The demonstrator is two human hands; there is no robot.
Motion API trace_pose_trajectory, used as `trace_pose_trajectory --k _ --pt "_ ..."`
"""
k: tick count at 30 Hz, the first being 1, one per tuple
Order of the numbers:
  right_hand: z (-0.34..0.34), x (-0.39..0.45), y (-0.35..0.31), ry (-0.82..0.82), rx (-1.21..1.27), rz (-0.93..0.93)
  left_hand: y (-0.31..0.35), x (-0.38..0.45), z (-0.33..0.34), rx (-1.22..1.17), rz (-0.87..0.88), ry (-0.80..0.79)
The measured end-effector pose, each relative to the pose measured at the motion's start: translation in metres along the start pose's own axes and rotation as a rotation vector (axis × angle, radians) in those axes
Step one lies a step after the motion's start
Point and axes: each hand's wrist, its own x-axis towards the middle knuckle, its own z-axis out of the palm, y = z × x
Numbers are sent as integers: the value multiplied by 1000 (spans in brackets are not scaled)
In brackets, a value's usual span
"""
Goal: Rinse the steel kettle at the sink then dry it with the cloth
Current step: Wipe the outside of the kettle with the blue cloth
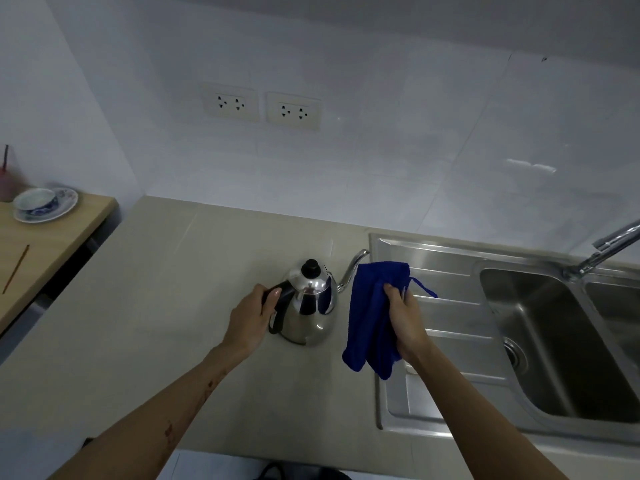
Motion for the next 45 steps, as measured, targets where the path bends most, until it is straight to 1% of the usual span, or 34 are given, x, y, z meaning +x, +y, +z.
trace_pose_trajectory --k 4,8,10,13,15,17,18,20,27,28,30,32,34,38,40,41,42,43,45 --pt "-9 12 19 -12 -163 87 5 -3 2 0 -48 27" --pt "-12 20 49 -88 -230 224 12 -4 0 -8 -67 30" --pt "-12 19 61 -137 -202 278 11 -6 1 -25 -77 32" --pt "-10 18 72 -193 -97 362 12 -7 0 -54 -97 15" --pt "-11 18 80 -187 -40 403 14 -8 -1 -67 -106 0" --pt "-12 18 88 -167 -38 410 14 -8 -2 -73 -105 -11" --pt "-11 18 90 -153 -67 394 14 -8 -2 -76 -104 -12" --pt "-10 17 93 -125 -229 296 12 -8 -2 -82 -94 -13" --pt "0 -1 104 156 -951 -265 9 -6 -3 -95 -54 -34" --pt "3 -5 107 160 -1066 -318 8 -6 -3 -97 -53 -36" --pt "6 -8 122 94 -1270 -395 7 -5 -3 -103 -45 -41" --pt "7 -12 139 -1 -1410 -369 5 -5 -5 -102 -26 -52" --pt "3 -14 161 -53 -1467 -313 4 -4 -6 -93 -9 -67" --pt "-7 -13 180 -148 -1531 -222 3 -3 -10 -91 0 -112" --pt "-2 -13 170 -128 -1535 -247 1 -1 -10 -95 6 -136" --pt "3 -13 159 -117 -1493 -271 -1 0 -10 -95 12 -145" --pt "10 -12 148 -97 -1399 -301 -2 1 -10 -93 25 -151" --pt "18 -10 132 -68 -1235 -321 -5 2 -9 -94 41 -154" --pt "36 -1 92 -26 -850 -266 -10 2 -9 -109 59 -145"
